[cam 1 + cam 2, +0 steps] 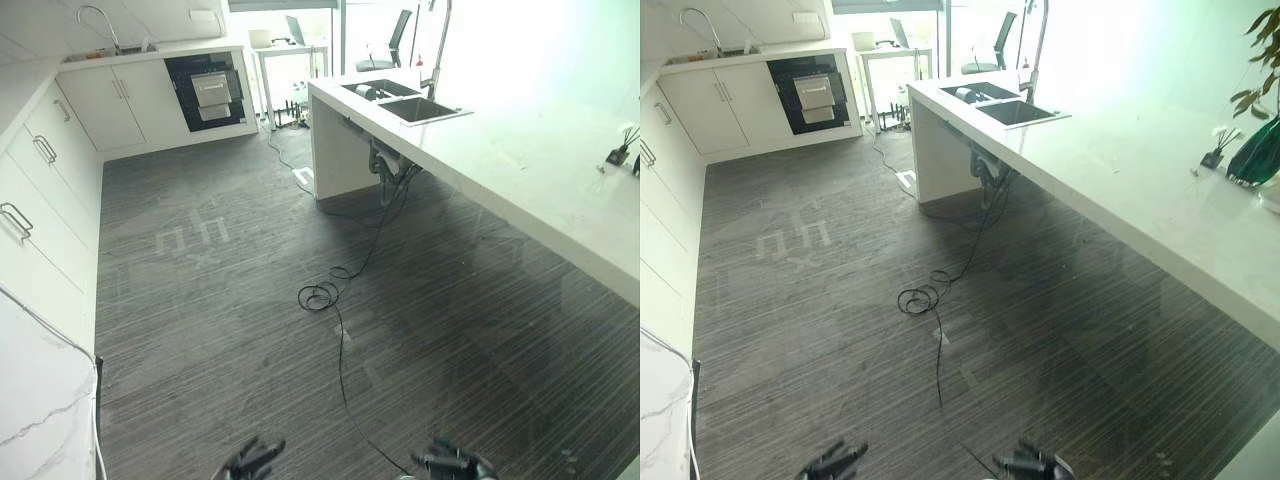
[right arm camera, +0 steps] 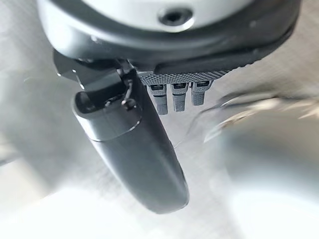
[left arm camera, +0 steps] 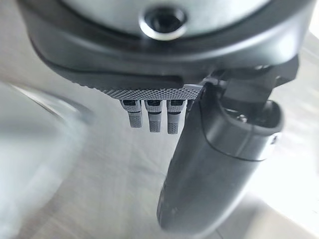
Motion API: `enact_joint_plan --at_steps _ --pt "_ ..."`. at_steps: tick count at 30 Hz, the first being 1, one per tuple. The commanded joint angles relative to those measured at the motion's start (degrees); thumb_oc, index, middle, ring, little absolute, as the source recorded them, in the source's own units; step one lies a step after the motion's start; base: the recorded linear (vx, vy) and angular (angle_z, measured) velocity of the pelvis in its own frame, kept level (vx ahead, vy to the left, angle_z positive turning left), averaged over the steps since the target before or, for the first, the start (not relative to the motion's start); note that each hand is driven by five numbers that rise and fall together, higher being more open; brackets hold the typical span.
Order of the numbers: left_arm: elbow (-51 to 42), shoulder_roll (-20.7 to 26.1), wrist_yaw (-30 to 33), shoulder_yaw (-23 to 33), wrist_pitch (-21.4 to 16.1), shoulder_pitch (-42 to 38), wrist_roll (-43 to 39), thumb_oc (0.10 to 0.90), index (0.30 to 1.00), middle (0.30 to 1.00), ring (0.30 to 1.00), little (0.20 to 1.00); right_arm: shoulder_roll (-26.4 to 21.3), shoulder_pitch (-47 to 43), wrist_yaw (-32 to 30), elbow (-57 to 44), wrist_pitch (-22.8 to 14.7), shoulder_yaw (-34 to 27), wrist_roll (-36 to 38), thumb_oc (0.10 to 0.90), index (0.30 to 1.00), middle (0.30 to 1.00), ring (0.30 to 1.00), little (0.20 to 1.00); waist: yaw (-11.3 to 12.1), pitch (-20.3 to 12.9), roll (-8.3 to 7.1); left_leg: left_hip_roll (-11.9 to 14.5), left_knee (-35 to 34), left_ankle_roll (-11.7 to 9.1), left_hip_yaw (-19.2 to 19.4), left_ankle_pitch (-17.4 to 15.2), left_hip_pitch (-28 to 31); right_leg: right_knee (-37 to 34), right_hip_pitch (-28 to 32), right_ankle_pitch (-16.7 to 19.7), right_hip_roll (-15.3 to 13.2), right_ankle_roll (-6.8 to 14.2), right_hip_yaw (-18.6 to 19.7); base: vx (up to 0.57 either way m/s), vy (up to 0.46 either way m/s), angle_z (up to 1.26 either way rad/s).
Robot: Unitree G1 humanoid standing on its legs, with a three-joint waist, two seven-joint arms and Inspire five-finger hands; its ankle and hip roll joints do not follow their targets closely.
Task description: Place the dishes in the dishwasher.
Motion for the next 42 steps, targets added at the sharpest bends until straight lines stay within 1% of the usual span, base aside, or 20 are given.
enact_joint_plan --at_steps 1,4,11,13,14,15,17,18,19,21,22,25,26,31,33,34,35,38,40,42 --pt "-2.81 1.09 -0.96 1.4 -7.17 -4.77 -3.4 0.8 0.9 0.9 0.9 0.9 -2.0 -4.95 0.2 -1.94 -4.22 -0.28 2.93 0.8 0.9 0.9 0.9 0.9 0.16 1.79 0.54 4.09 1.97 -5.56 1.66 -9.71 2.51 -5.26 3.86 -3.05 0.03 5.83 -1.25 -0.02 -0.034 0.03" --pt "-10.76 1.84 0.88 2.33 -10.5 -3.53 -3.61 0.8 0.9 0.9 0.9 0.9 -2.37 -3.45 -1.17 -12.44 -5.56 0.06 0.45 0.8 0.9 0.9 0.9 0.9 -0.03 2.19 0.46 4.22 1.97 -5.75 1.39 -9.38 2.68 -5.26 4.03 -3.16 0.36 5.51 -1.21 -0.01 -0.078 0.03" --pt "-18.95 2.47 1.77 4.07 -14.03 -1.14 -3.44 0.8 0.9 0.9 0.9 0.9 -2.12 -1.56 -0.62 -21.48 -6.59 -0.91 -2.19 0.8 0.9 0.9 0.9 0.9 -0.26 2.67 0.27 4.48 1.97 -6.11 0.76 -9.0 3.38 -5.26 4.36 -3.61 1.38 4.7 -0.72 0.04 -0.097 0.05" --pt "-22.87 1.95 0.42 5.1 -15.8 0.51 -3.89 0.8 0.9 0.9 0.9 0.9 -3.42 -0.18 -0.26 -27.0 -7.7 -1.35 -3.75 0.8 0.9 0.9 0.9 0.9 1.27 5.04 -2.11 2.15 1.97 -7.17 1.75 0.28 4.54 -5.26 4.74 -3.38 -0.24 2.87 0.2 0.13 -0.286 0.0" --pt "-24.75 2.49 -1.11 5.35 -15.89 0.92 -4.42 0.8 0.9 0.9 0.9 0.9 -4.44 0.56 -0.29 -28.89 -9.17 -1.56 -3.13 0.8 0.9 0.9 0.9 0.9 1.81 7.96 -3.39 3.41 13.55 -8.56 1.82 6.3 -1.82 -5.26 5.58 -2.99 -0.61 1.16 0.26 0.02 -0.217 0.07" --pt "-25.05 2.57 -1.42 5.43 -15.88 1.04 -4.44 0.8 0.9 0.9 0.9 0.9 -4.54 0.69 -0.14 -29.0 -9.51 -1.69 -2.97 0.8 0.9 0.9 0.9 0.9 1.79 8.49 -3.19 3.76 16.41 -8.63 1.3 6.06 -3.29 -5.26 5.89 -3.05 -0.31 0.93 0.05 0.05 -0.175 0.36" --pt "-26.45 2.62 -2.39 5.46 -16.09 1.65 -4.92 0.8 0.9 0.9 0.9 0.9 -4.51 1.14 0.02 -29.8 -10.74 -2.2 -3.09 0.8 0.9 0.9 0.9 0.9 1.73 10.18 -2.87 5.37 10.22 -8.12 4.22 7.07 -4.25 -5.26 6.65 -3.07 0.54 1.2 0.43 0.2 0.046 0.54" --pt "-27.6 2.6 -2.57 4.96 -16.58 2.77 -5.42 0.8 0.9 0.9 0.9 0.9 -4.57 1.41 0.07 -30.58 -10.83 -2.15 -3.44 0.8 0.9 0.9 0.9 0.9 1.72 10.97 -2.08 6.8 1.97 -8.6 5.78 8.63 -2.61 -5.26 7.79 -3.54 1.27 1.93 0.97 0.42 0.309 0.18" --pt "-29.59 2.61 -2.95 4.69 -17.03 4.53 -5.75 0.8 0.9 0.9 0.9 0.9 -4.88 2.68 0.89 -32.23 -11.12 -2.59 -3.79 0.8 0.9 0.9 0.9 0.9 1.26 11.18 0.54 11.67 1.97 -10.4 4.55 8.51 -6.16 -5.26 8.73 -4.53 3.93 2.44 1.26 0.35 0.28 -0.12" --pt "-29.61 2.59 -2.95 4.68 -17.02 4.56 -5.74 0.8 0.9 0.9 0.9 0.9 -4.89 2.71 0.89 -32.25 -11.1 -2.59 -3.79 0.8 0.9 0.9 0.9 0.9 1.23 11.15 0.56 11.68 1.97 -10.42 4.51 8.52 -6.18 -5.26 8.73 -4.52 3.95 2.43 1.22 0.24 0.202 -0.13" --pt "-31.7 2.25 -3.81 5.4 -17.1 6.32 -6.21 0.8 0.9 0.9 0.9 0.9 -5.98 4.93 3.08 -34.45 -11.49 -4.02 -3.3 0.8 0.9 0.9 0.9 0.9 1.14 11.21 1.94 14.5 1.97 -11.74 3.01 9.92 -9.48 -5.26 10.4 -6.35 5.26 2.33 2.51 0.27 0.221 -0.02" --pt "-32.6 2.22 -3.5 5.55 -17.32 6.62 -5.63 0.8 0.9 0.9 0.9 0.9 -6.72 5.65 3.8 -35.23 -12.23 -4.0 -3.01 0.8 0.9 0.9 0.9 0.9 1.16 10.51 2.19 14.84 1.97 -11.17 3.88 7.27 -9.83 -5.26 12.13 -7.34 3.74 3.2 2.36 0.4 0.393 0.17" --pt "-33.7 2.69 -3.1 5.79 -17.06 6.52 -4.82 0.8 0.9 0.9 0.9 0.9 -6.71 6.09 4.36 -36.52 -11.67 -4.26 -1.81 0.8 0.9 0.9 0.9 0.9 1.38 9.62 1.81 13.72 1.97 -9.87 4.87 3.58 -8.8 -5.26 13.62 -7.9 1.99 4.56 2.07 0.33 0.35 -0.33" --pt "-35.67 4.99 -4.1 5.97 -13.69 4.61 -2.05 0.8 0.9 0.9 0.9 0.9 -4.48 5.15 2.05 -38.99 -10.71 -3.09 -1.21 0.8 0.9 0.9 0.9 0.9 2.39 6.48 0.4 10.42 1.97 -6.55 5.52 -0.85 -7.81 -5.26 16.0 -7.8 -2.81 8.51 0.5 0.23 0.275 -0.23" --pt "-35.86 5.67 -5.36 5.75 -12.15 3.13 -0.99 0.8 0.9 0.9 0.9 0.9 -3.05 3.91 -0.07 -39.98 -9.89 -2.94 0.58 0.8 0.9 0.9 0.9 0.9 2.02 5.71 0.3 8.18 1.97 -4.74 3.41 -1.91 -7.08 -5.26 17.11 -0.74 -4.44 10.39 -0.97 0.23 0.249 0.06" --pt "-35.86 5.67 -5.36 5.75 -12.15 3.13 -0.99 0.8 0.9 0.9 0.9 0.9 -3.05 3.91 -0.07 -39.98 -9.89 -2.94 0.58 0.8 0.9 0.9 0.9 0.9 2.01 5.72 0.3 8.18 1.97 -4.74 3.4 -1.91 -7.07 -5.26 17.12 -0.74 -4.45 10.39 -0.98 0.31 0.382 0.34" --pt "-36.96 6.04 -6.41 5.18 -11.33 2.08 0.87 0.8 0.9 0.9 0.9 0.9 -1.59 4.08 -0.95 -41.33 -10.17 -2.64 0.42 0.8 0.9 0.9 0.9 0.9 0.77 6.2 1.34 5.79 1.97 -2.27 0.52 -4.16 -4.63 6.84 10.91 9.58 -5.76 11.22 -0.39 0.22 0.314 0.34" --pt "-38.67 6.85 -5.34 3.75 -11.69 1.33 2.26 0.8 0.9 0.9 0.9 0.9 -1.71 4.09 -1.63 -41.37 -11.31 -1.48 0.85 0.8 0.9 0.9 0.9 0.9 -0.29 6.87 1.36 4.76 1.97 -2.03 0.4 -4.98 -3.04 11.94 3.07 7.63 -1.26 9.63 -0.7 0.19 0.162 0.22" --pt "-40.1 7.27 -5.12 2.91 -10.99 0.18 2.14 0.8 0.9 0.9 0.9 0.9 -2.45 4.26 -1.98 -42.05 -11.48 -2.1 2.1 0.8 0.9 0.9 0.9 0.9 -1.37 7.27 0.99 3.58 1.97 -2.62 -0.61 -4.35 -2.79 4.0 2.28 6.36 3.72 7.87 -2.11 0.2 -0.054 0.45" --pt "-40.82 7.59 -5.76 3.19 -10.97 -0.42 3.08 0.8 0.9 0.9 0.9 0.9 -2.93 5.28 -0.03 -42.6 -11.79 -3.9 2.77 0.8 0.9 0.9 0.9 0.9 -2.33 8.05 0.17 2.78 1.97 -3.2 -0.45 -4.57 -1.62 -5.26 1.03 6.64 3.25 7.28 -3.15 0.3 -0.14 0.75"
